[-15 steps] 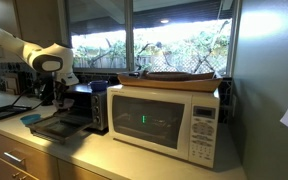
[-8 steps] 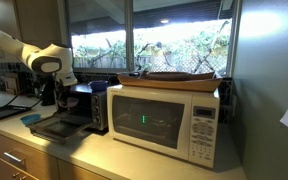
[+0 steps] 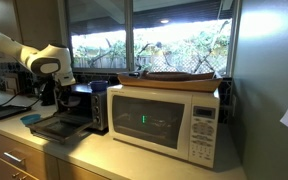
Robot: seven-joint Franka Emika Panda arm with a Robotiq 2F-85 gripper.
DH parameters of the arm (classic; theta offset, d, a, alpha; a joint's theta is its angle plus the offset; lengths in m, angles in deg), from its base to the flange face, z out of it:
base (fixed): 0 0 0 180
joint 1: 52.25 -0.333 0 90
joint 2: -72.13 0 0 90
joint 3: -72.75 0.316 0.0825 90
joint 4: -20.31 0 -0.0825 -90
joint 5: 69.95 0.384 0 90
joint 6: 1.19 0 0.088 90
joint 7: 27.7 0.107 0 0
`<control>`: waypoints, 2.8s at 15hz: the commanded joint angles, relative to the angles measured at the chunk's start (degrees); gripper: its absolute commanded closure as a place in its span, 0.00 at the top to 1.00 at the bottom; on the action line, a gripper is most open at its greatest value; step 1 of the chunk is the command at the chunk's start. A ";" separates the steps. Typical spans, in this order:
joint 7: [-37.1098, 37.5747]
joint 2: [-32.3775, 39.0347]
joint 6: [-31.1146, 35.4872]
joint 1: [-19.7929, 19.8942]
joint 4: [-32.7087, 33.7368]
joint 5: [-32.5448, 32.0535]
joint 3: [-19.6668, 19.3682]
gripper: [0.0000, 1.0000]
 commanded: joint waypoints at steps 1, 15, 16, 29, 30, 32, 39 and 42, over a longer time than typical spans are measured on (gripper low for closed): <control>3.13 1.37 2.84 0.05 0.35 -2.18 1.30 0.01; 5.30 4.68 13.30 -0.25 -0.08 -8.53 3.01 0.01; 5.39 4.59 13.58 -0.27 -0.21 -8.63 3.01 0.01; 16.01 3.56 14.44 -0.80 -0.82 0.13 1.66 0.01; 17.81 3.60 14.62 -0.54 -0.73 -0.26 1.97 0.01; 21.48 3.62 15.05 -0.15 -0.64 -1.54 2.50 0.01; 32.82 4.13 16.52 0.51 -0.39 -3.97 3.52 0.01; 37.97 4.33 16.78 0.86 -0.27 -5.51 3.83 0.01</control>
